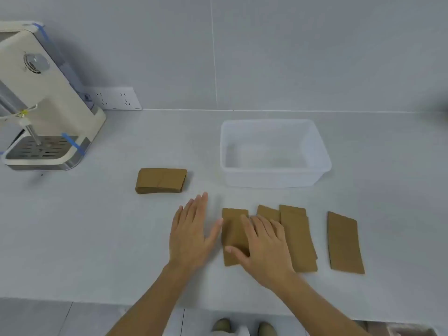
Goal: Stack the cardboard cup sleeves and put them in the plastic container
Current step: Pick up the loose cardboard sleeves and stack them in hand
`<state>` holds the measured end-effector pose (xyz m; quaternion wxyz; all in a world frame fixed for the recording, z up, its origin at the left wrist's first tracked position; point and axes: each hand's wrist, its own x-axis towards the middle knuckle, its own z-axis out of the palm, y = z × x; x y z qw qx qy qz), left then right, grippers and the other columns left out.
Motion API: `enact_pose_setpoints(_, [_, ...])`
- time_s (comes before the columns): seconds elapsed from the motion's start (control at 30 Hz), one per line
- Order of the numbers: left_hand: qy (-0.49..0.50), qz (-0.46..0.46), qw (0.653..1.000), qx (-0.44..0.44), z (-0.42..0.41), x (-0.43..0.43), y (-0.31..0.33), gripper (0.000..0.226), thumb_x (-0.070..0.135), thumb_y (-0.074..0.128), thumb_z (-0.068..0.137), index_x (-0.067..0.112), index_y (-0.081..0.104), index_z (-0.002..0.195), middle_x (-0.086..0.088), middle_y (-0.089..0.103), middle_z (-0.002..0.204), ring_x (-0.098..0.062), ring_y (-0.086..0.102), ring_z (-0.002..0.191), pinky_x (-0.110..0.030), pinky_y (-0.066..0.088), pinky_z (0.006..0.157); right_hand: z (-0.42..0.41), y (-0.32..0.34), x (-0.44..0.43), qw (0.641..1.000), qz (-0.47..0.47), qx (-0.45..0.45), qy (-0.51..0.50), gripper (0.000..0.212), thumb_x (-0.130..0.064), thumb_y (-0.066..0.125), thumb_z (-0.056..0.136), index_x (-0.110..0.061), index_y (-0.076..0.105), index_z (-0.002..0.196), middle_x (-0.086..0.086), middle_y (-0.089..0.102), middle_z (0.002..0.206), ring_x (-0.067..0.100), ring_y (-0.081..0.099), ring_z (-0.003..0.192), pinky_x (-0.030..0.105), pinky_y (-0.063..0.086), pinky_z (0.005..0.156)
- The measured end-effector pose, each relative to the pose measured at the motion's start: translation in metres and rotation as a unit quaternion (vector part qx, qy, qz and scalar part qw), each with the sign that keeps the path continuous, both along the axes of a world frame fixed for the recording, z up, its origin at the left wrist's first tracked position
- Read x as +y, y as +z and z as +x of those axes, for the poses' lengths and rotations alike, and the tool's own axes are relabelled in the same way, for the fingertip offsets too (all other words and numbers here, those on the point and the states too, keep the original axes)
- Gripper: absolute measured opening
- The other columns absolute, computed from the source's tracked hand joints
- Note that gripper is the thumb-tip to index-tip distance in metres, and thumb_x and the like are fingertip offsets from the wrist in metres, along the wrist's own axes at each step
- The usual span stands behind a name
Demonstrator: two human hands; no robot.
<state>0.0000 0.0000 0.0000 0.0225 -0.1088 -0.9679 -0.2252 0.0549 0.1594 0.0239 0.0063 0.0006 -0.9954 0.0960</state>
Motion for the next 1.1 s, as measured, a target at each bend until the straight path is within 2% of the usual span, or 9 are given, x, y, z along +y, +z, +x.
enact_pose_setpoints(0.33, [-0.006, 0.023, 0.999, -0.022, 0.007, -0.009, -0.017, 0.075, 0.063, 0.026, 0.084, 0.026, 0.008, 0.146, 0.001, 0.026, 0.154, -0.014, 0.017, 0.143, -0.025, 0.001, 0.113, 0.004, -0.012, -0.023, 0.998, 0.039, -0.001, -0.041, 0.074, -0.064, 0.062, 0.063, -0.011, 0.06, 0.115, 0.01, 0.068, 0.111, 0.025, 0.062, 0.106, 0.049, 0.047, 0.091])
enact_pose_setpoints(0.57, [-0.009, 0.046, 0.998, -0.037, 0.005, -0.011, -0.02, 0.083, 0.071, 0.017, 0.078, 0.022, 0.023, 0.144, 0.001, 0.028, 0.154, -0.006, 0.013, 0.14, -0.023, -0.002, 0.113, 0.003, -0.011, -0.035, 0.998, -0.026, 0.011, -0.054, 0.061, -0.032, 0.072, 0.056, -0.01, 0.06, 0.112, 0.009, 0.068, 0.107, 0.023, 0.064, 0.101, 0.044, 0.049, 0.085])
enact_pose_setpoints(0.63, [-0.013, 0.062, 0.997, -0.041, 0.005, -0.012, -0.019, 0.084, 0.071, 0.018, 0.076, 0.021, 0.027, 0.143, 0.001, 0.03, 0.153, -0.004, 0.014, 0.138, -0.023, 0.0, 0.114, 0.002, -0.011, -0.035, 0.997, -0.052, -0.007, -0.058, 0.066, -0.025, 0.068, 0.06, -0.01, 0.053, 0.122, 0.007, 0.064, 0.116, 0.021, 0.06, 0.108, 0.044, 0.044, 0.091])
enact_pose_setpoints(0.7, [-0.014, 0.07, 0.996, -0.051, 0.003, -0.012, -0.016, 0.081, 0.071, 0.022, 0.077, 0.022, 0.03, 0.142, 0.001, 0.032, 0.152, -0.009, 0.019, 0.141, -0.024, 0.003, 0.114, 0.0, -0.011, -0.034, 0.993, -0.091, -0.033, -0.063, 0.071, -0.021, 0.056, 0.07, -0.015, 0.034, 0.137, 0.001, 0.052, 0.131, 0.017, 0.047, 0.121, 0.038, 0.028, 0.101])
enact_pose_setpoints(0.77, [-0.007, 0.09, 0.994, -0.061, 0.001, -0.013, -0.011, 0.075, 0.068, 0.029, 0.081, 0.022, 0.034, 0.141, 0.001, 0.036, 0.15, -0.013, 0.025, 0.14, -0.027, 0.009, 0.114, -0.003, -0.01, -0.032, 0.987, -0.135, -0.047, -0.078, 0.074, -0.021, 0.051, 0.074, -0.021, 0.02, 0.141, -0.005, 0.044, 0.135, 0.014, 0.038, 0.123, 0.031, 0.019, 0.1])
enact_pose_setpoints(0.87, [0.003, 0.159, 0.983, -0.088, -0.001, -0.012, -0.002, 0.072, 0.066, 0.036, 0.08, 0.022, 0.041, 0.137, 0.001, 0.045, 0.144, -0.014, 0.037, 0.133, -0.032, 0.025, 0.112, -0.011, 0.0, -0.031, 0.958, -0.247, -0.074, -0.126, 0.078, -0.02, 0.057, 0.072, -0.025, 0.019, 0.139, -0.006, 0.045, 0.131, 0.014, 0.036, 0.121, 0.029, 0.015, 0.093])
enact_pose_setpoints(0.97, [0.009, 0.269, 0.953, -0.139, -0.003, -0.009, 0.009, 0.068, 0.067, 0.042, 0.078, 0.024, 0.048, 0.131, 0.005, 0.052, 0.137, -0.009, 0.045, 0.125, -0.033, 0.036, 0.108, -0.018, 0.01, -0.028, 0.901, -0.386, -0.102, -0.171, 0.077, -0.018, 0.062, 0.07, -0.029, 0.025, 0.136, -0.009, 0.045, 0.124, 0.011, 0.037, 0.116, 0.03, 0.015, 0.101])
enact_pose_setpoints(1.03, [0.005, 0.341, 0.923, -0.176, -0.004, -0.005, 0.017, 0.06, 0.062, 0.046, 0.08, 0.027, 0.052, 0.128, 0.009, 0.056, 0.132, -0.005, 0.049, 0.121, -0.036, 0.04, 0.106, -0.02, 0.015, -0.028, 0.855, -0.469, -0.117, -0.187, 0.074, -0.018, 0.064, 0.07, -0.034, 0.028, 0.133, -0.012, 0.045, 0.119, 0.009, 0.037, 0.113, 0.039, 0.022, 0.11])
enact_pose_setpoints(1.1, [-0.016, 0.372, 0.905, -0.205, -0.004, 0.0, 0.023, 0.047, 0.056, 0.046, 0.081, 0.035, 0.054, 0.122, 0.014, 0.06, 0.125, -0.003, 0.053, 0.117, -0.031, 0.044, 0.101, -0.02, 0.018, -0.03, 0.819, -0.528, -0.122, -0.186, 0.071, -0.018, 0.065, 0.071, -0.039, 0.03, 0.13, -0.012, 0.047, 0.122, 0.012, 0.037, 0.119, 0.045, 0.033, 0.106])
